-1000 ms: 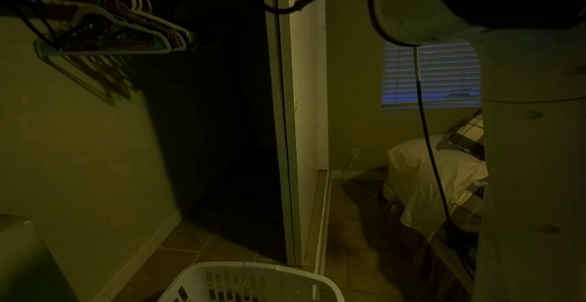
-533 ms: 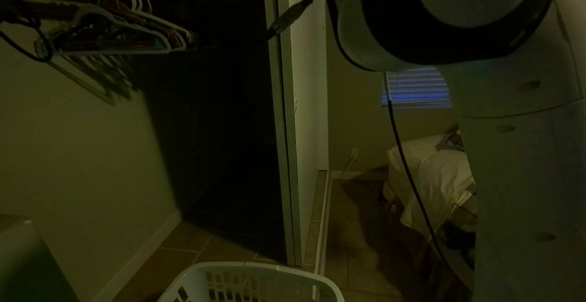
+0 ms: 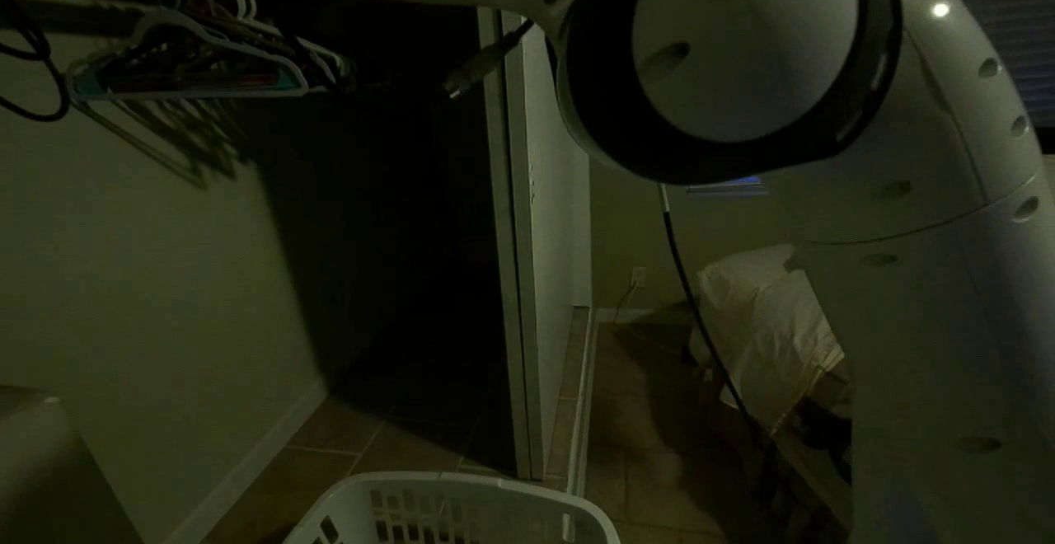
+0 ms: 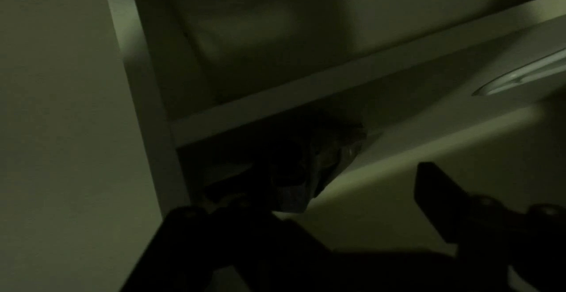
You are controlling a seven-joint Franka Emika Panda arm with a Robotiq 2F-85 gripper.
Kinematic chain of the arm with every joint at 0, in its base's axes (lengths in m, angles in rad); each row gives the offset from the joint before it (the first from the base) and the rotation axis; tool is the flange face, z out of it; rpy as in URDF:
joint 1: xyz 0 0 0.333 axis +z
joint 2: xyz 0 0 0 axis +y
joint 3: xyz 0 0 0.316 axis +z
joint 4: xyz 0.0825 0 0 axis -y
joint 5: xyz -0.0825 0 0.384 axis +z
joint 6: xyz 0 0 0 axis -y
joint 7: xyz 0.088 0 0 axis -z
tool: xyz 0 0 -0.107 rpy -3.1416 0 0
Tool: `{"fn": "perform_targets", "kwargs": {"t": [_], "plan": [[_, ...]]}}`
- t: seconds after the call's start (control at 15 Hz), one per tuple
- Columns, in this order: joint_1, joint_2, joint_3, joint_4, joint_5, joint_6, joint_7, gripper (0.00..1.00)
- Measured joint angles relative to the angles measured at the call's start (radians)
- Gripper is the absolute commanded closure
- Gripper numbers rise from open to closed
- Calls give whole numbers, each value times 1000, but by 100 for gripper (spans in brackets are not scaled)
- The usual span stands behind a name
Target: Put the cable on the shelf completely
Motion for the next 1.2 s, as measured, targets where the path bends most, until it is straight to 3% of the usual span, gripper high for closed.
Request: {"fn": "perform_targets", "kwargs": {"t": [0.47,0.53,1.2], "plan": [[30,60,-43,75,0,-12,27,95],[31,64,-46,79,0,-14,30,99],[31,61,-45,108,6,-18,43,100]]}}
